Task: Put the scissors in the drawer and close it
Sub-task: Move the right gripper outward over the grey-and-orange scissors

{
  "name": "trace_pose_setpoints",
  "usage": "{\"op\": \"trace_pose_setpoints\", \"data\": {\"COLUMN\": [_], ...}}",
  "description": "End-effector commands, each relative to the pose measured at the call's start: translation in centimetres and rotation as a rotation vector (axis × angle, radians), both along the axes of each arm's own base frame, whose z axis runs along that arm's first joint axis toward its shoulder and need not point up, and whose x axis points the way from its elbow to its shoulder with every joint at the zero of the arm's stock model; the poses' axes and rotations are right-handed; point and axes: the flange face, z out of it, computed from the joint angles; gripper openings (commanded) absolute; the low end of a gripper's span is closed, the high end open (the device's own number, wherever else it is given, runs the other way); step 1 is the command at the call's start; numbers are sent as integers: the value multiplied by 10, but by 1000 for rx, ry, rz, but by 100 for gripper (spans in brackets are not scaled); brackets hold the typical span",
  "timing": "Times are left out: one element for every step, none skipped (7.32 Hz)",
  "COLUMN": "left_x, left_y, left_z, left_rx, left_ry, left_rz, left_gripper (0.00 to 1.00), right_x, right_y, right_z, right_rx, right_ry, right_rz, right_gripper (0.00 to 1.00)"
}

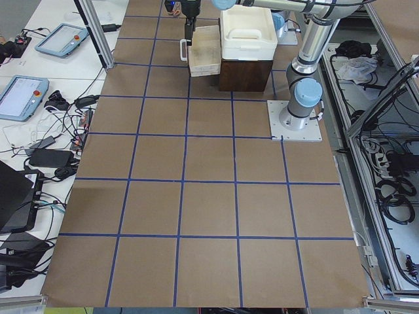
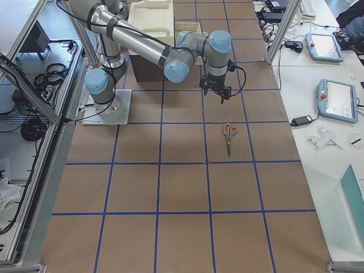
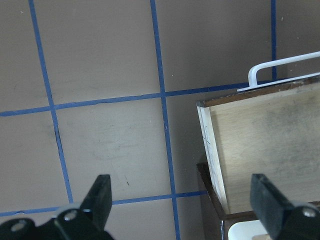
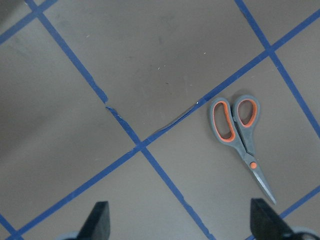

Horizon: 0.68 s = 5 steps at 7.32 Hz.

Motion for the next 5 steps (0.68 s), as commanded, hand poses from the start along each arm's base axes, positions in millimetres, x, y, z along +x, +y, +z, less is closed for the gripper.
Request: {"op": "trace_pose_setpoints", "data": {"left_x": [0,0,0,0,0], "left_y": [0,0,0,0,0], "left_z": [0,0,0,0,0], "left_rx": [0,0,0,0,0], "left_ry": [-1,1,1,-1,-1], "left_rz": [-1,-1,0,-1,-1], "left_gripper": [100,100,100,100,100], "right_x": [-34,-47,-53,-55,-58], "right_y": [-11,-17,-22,-26,-29], "right_z": [-31,-52,-65,-75,-85], "right_rx": [20,47,44,45,54], "right_ry": [7,-10,-3,-2,-7], "right_rz": [125,160,174,165,185], "right_gripper": [99,100,100,100,100]}}
